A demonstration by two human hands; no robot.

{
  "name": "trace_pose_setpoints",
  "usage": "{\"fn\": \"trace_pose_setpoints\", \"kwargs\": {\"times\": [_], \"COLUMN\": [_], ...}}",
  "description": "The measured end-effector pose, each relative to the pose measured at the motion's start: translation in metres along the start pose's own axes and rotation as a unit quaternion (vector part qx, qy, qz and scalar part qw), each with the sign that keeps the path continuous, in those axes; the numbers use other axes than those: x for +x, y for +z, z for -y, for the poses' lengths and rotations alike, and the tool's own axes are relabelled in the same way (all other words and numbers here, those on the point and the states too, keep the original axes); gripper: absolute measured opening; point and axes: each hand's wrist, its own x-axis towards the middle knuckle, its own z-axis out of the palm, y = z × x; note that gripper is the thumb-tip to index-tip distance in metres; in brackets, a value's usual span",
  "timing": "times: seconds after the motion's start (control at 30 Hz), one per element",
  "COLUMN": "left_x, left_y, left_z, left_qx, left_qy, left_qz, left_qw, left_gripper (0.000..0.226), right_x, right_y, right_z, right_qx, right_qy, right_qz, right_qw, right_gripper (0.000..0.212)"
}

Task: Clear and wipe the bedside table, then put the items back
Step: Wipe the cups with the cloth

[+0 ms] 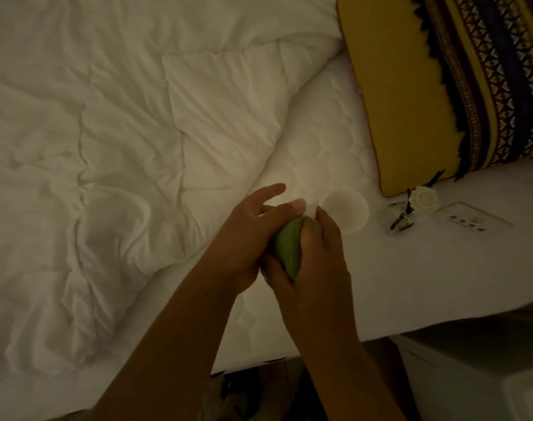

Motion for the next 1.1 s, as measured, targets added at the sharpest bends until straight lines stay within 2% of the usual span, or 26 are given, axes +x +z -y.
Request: {"fn": "trace_pose_setpoints", "kwargs": {"times": [0.07, 0.13, 0.23, 0.37, 0.43, 0.53, 0.7, 0.77, 0.87, 1.1], "left_x": [-0.001, -0.001, -0.001, -0.002, -0.001, 0.0, 0.006, 0.013, 0.028, 0.054], "left_y": [-0.004, -0.011, -0.02, -0.026, -0.025, -0.026, -0.026, -0.027, -0.031, -0.045], "left_z": [0.003, 0.002, 0.0, 0.001, 0.006, 0.014, 0.025, 0.028, 0.033, 0.069], "left_qx": [-0.005, -0.01, -0.048, -0.096, -0.107, -0.123, -0.079, 0.0, 0.161, 0.414], "left_qy": [0.004, 0.011, 0.018, 0.036, 0.038, 0.029, 0.022, 0.047, 0.094, 0.167], "left_qz": [0.013, 0.048, 0.097, 0.107, 0.098, 0.072, -0.029, -0.088, -0.139, -0.114], "left_qw": [1.0, 0.999, 0.994, 0.989, 0.989, 0.989, 0.996, 0.995, 0.973, 0.887], "left_gripper": [0.065, 0.062, 0.067, 0.074, 0.074, 0.075, 0.084, 0.096, 0.108, 0.116], "right_x": [0.001, 0.007, 0.017, 0.019, 0.014, 0.003, -0.002, -0.001, -0.004, -0.011], "right_y": [-0.003, -0.009, -0.019, -0.015, -0.009, -0.003, 0.001, 0.003, 0.002, -0.003], "right_z": [-0.007, -0.014, -0.02, -0.028, -0.033, -0.038, -0.048, -0.056, -0.067, -0.085], "right_qx": [0.072, 0.181, 0.352, 0.532, 0.556, 0.524, 0.376, 0.309, 0.275, 0.281], "right_qy": [0.028, 0.084, 0.105, 0.117, 0.14, 0.173, 0.206, 0.236, 0.275, 0.31], "right_qz": [0.01, 0.03, 0.07, 0.111, 0.105, 0.089, 0.09, 0.105, 0.106, 0.086], "right_qw": [0.997, 0.979, 0.927, 0.832, 0.813, 0.829, 0.899, 0.915, 0.915, 0.904], "right_gripper": [0.054, 0.042, 0.021, 0.017, 0.019, 0.027, 0.022, 0.022, 0.02, 0.017]}}
